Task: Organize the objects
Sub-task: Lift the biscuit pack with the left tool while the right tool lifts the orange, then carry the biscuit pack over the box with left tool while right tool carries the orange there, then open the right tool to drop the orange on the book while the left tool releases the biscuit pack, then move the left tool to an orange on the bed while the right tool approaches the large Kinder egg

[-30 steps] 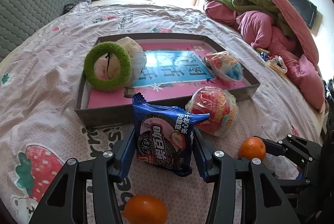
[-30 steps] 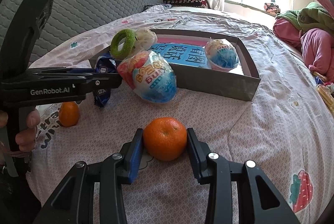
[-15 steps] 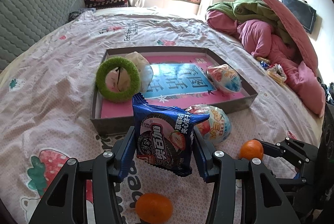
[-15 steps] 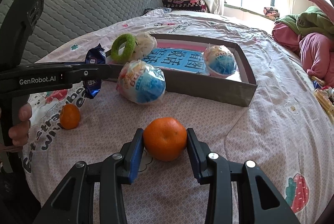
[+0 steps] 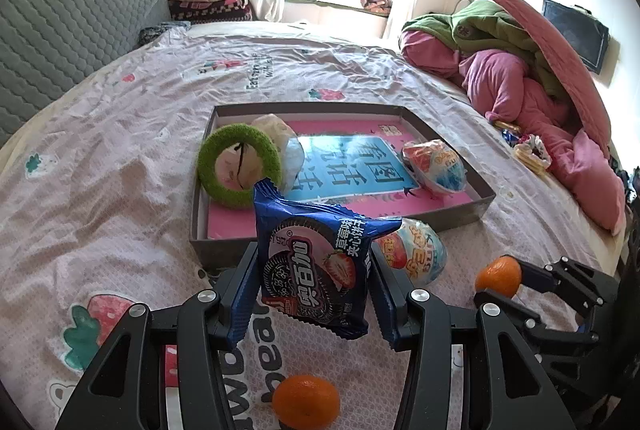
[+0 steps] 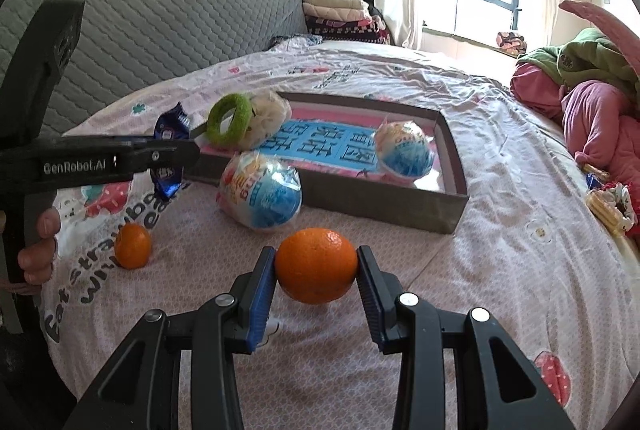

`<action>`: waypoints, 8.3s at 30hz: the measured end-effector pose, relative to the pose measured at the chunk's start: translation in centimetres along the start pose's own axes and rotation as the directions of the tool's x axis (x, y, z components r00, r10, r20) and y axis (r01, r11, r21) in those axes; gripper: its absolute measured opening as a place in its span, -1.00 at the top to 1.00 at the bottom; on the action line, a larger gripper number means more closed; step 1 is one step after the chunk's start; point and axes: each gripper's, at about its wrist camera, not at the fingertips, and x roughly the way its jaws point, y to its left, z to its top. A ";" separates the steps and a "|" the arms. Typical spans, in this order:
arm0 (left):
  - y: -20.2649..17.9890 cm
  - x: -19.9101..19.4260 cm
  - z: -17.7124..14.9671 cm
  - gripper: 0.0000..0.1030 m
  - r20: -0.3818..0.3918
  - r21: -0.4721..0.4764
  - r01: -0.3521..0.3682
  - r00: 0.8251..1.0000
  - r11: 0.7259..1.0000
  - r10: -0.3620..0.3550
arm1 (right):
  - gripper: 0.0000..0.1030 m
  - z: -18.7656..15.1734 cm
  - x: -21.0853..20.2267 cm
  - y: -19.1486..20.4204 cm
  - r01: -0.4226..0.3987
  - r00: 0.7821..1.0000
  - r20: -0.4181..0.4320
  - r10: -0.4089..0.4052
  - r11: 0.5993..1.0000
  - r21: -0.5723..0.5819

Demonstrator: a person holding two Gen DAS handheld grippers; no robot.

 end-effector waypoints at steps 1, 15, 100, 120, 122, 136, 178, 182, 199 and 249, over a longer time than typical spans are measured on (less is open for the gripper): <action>0.0 -0.1 0.0 -0.01 0.002 0.000 0.003 1.000 1.000 -0.003 | 0.22 0.2 -0.1 -0.1 0.000 1.000 0.006 0.000 1.000 0.003; -0.2 -0.3 1.0 -0.01 0.022 0.019 -0.007 1.000 1.000 0.006 | 0.22 4.4 -0.8 -1.3 0.022 0.994 0.108 -0.022 1.000 -0.005; 3.7 7.5 5.0 -0.02 -0.062 0.016 -0.047 0.997 0.999 0.048 | 0.21 7.9 9.2 -3.1 -0.068 0.998 -0.005 0.068 0.998 -0.014; 3.6 8.4 4.5 -0.03 -0.141 0.018 -0.065 0.988 0.998 0.067 | 0.21 7.4 10.8 -3.8 -0.031 0.996 -0.080 0.031 0.999 -0.007; 3.7 8.4 4.4 -0.03 -0.137 0.019 -0.066 0.988 0.998 0.068 | 0.21 7.3 10.8 -3.9 -0.029 0.996 -0.085 0.028 1.000 -0.004; 4.2 8.5 4.5 -0.13 -0.147 -0.027 -0.028 0.989 0.999 0.024 | 0.09 7.4 10.4 -4.3 -0.013 0.997 -0.078 0.013 1.000 0.012; 4.0 4.8 6.1 -0.44 -0.023 -0.037 0.002 1.000 0.999 -0.003 | -0.18 8.5 7.0 -4.3 -0.016 0.999 0.044 0.016 1.000 0.009; 4.0 4.1 6.3 -0.45 -0.001 -0.034 -0.024 1.000 0.999 0.024 | -0.21 8.7 6.3 -4.3 -0.032 0.997 0.067 0.031 0.999 0.014; 2.8 1.5 5.8 -0.46 0.029 -0.017 -0.059 0.998 0.998 0.060 | -0.25 9.0 4.0 -3.6 -0.058 0.990 0.130 0.057 0.998 -0.001; -0.7 -2.6 -6.8 -0.46 -0.146 0.076 -0.059 0.987 0.995 0.070 | -0.30 4.1 4.1 1.0 -0.153 0.988 -0.021 0.152 0.985 -0.083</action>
